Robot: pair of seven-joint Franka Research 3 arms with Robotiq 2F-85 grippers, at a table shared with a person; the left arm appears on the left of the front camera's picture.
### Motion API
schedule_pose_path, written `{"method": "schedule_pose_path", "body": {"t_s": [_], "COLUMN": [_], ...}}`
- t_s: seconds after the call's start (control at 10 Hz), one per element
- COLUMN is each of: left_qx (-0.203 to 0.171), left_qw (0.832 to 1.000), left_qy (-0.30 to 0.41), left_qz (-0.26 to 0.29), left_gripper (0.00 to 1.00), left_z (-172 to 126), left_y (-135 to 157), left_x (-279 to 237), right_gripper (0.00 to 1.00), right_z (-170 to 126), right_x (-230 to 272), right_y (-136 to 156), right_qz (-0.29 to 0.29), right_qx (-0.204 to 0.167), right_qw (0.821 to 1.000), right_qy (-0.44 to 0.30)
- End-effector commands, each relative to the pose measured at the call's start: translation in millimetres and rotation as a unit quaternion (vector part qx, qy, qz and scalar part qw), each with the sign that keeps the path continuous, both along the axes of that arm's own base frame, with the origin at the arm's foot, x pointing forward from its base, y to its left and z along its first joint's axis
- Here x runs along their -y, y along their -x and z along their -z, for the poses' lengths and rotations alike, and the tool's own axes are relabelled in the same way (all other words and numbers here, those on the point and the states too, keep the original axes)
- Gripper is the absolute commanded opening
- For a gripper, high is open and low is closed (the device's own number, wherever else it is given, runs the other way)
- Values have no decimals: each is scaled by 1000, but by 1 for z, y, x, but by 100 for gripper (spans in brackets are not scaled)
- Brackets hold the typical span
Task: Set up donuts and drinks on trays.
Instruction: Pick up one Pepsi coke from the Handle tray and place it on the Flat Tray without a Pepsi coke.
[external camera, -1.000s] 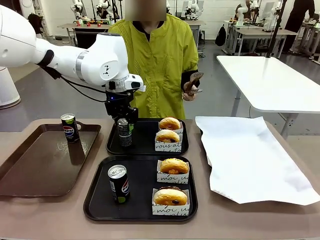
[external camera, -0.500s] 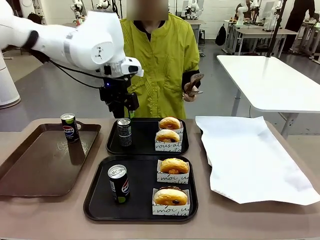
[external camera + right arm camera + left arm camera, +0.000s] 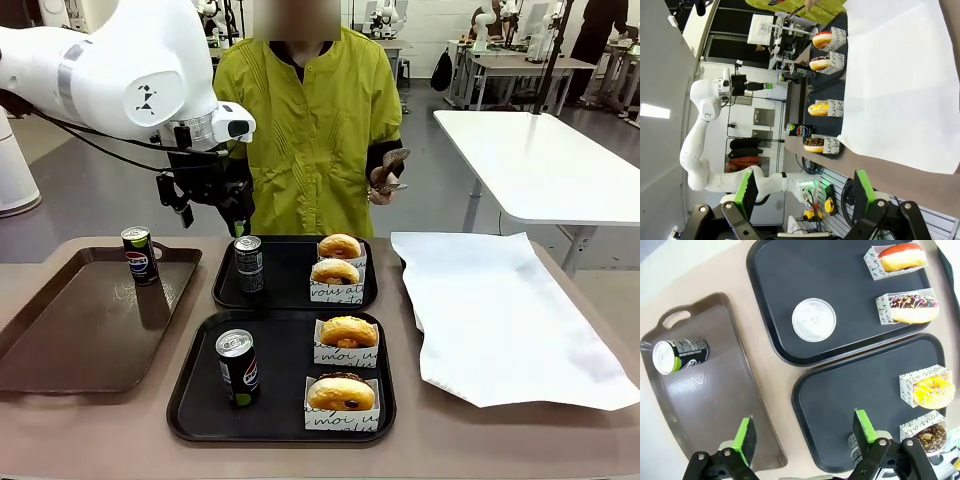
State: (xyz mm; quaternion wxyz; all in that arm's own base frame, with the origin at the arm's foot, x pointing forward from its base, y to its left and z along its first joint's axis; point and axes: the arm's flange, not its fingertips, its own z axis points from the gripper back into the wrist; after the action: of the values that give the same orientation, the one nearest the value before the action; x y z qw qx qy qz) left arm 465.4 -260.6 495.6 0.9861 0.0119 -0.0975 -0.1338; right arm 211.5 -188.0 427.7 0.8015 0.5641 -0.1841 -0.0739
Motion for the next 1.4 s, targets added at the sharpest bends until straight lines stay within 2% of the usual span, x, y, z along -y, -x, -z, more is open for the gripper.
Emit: {"method": "schedule_pose_path", "body": {"t_s": [0.0,0.6,0.8,0.9,1.0,1.1,1.3], "left_qx": [-5,-2,-20,-30,-34,-43,-76], "left_qw": [1000,1000,999,999,999,999,997], "left_qy": [2,2,11,15,8,9,28], "left_qz": [23,15,32,37,28,21,-19], "left_gripper": [100,100,100,100,100,100,100], "left_z": [-2,1,-39,-59,-70,-77,-78], "left_y": [-14,-13,-19,-4,16,23,8], "left_x": [6,8,-52,-96,-138,-172,-228], "right_gripper": [100,100,100,100,100,100,100], "right_z": [0,0,0,0,0,0,0], "right_x": [1,1,1,1,1,1,1], "right_y": [-2,-2,-2,-2,-2,-2,-2], "right_qz": [-1,-1,-1,-1,-1,-1,-1], "right_qx": [11,11,11,11,11,11,11], "right_qw": [1000,1000,1000,1000,1000,1000,1000], "right_qy": [-7,-7,-7,-7,-7,-7,-7]}}
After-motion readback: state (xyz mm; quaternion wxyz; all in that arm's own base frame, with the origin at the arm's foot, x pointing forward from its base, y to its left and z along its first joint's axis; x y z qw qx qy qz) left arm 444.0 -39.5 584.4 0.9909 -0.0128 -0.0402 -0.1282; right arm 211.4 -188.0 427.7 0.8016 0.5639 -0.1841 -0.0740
